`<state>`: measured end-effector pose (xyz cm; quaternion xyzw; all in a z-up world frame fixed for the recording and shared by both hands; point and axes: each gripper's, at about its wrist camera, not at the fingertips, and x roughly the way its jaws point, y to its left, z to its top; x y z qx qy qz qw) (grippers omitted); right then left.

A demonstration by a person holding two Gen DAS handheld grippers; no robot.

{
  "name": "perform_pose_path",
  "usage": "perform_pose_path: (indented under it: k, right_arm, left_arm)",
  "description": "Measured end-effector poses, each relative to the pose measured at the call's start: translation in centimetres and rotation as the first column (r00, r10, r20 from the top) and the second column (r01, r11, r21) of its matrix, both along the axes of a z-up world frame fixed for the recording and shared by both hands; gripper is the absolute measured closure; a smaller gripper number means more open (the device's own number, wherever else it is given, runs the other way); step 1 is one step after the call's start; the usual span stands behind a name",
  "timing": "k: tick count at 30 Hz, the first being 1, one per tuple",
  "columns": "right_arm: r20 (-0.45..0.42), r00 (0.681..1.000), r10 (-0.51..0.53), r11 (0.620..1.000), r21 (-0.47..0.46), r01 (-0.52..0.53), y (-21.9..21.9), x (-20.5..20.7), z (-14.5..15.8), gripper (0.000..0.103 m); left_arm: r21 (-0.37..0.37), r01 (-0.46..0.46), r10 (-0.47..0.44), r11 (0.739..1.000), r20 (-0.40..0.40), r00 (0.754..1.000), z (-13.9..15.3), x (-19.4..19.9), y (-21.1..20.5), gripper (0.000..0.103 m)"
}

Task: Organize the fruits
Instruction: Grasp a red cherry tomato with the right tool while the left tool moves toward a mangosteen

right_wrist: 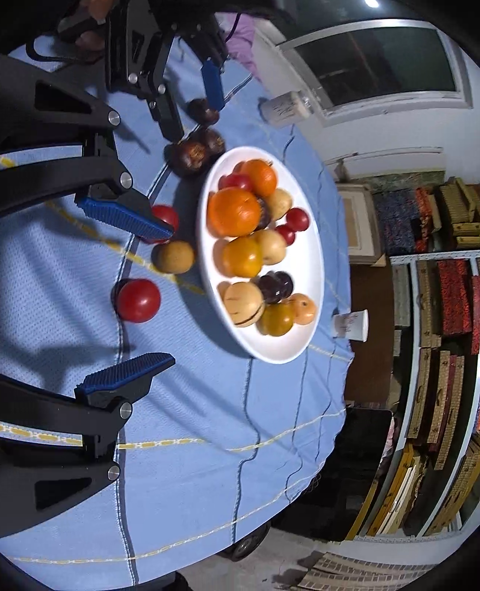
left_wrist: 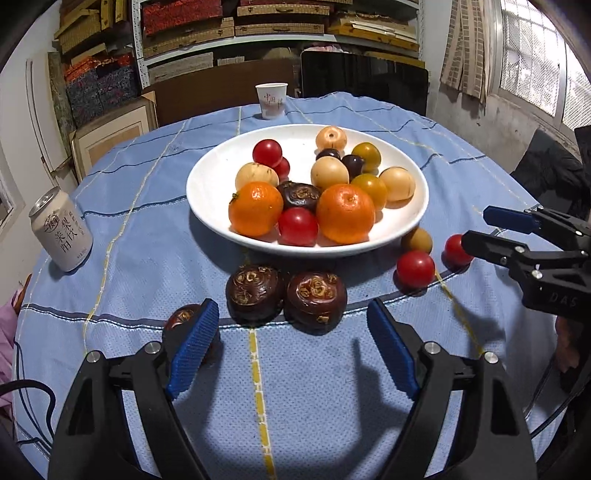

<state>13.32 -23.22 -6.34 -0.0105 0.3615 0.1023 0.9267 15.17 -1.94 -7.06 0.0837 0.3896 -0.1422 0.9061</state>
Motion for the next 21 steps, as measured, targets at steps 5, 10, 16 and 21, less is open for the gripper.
perform_pose_path:
  k: [5,10,16,21]
  right_arm:
    - [-0.058,0.997,-0.046,0.998,0.040,0.049,-1.2,1.0,-0.9,0.039]
    - [-0.075,0.996,-0.056,0.995,0.076,0.062,-1.9,1.2,-1.2,0.039]
    - [-0.112,0.992,-0.051,0.995,0.074,0.059,-1.8,1.8,-1.7,0.038]
    - [-0.174,0.984,-0.041,0.996,0.075,0.055,-1.6,2.6,-2.6,0.038]
  left_arm:
    - [-0.028,-0.032,0.030,0.999,-0.066,0.997,-0.8,1.1,0.8,0.046]
    - [-0.051,-0.090,0.086,0.995,-0.078,0.993,-0.8,1.6,2.1,0.045]
    - [-0.027,-0.117,0.115,0.993,-0.075,0.991,-0.8,1.9,2.3,0.043]
    - [-0.045,-0.057,0.053,0.997,-0.088,0.995,-0.9,1.9,1.6,0.043]
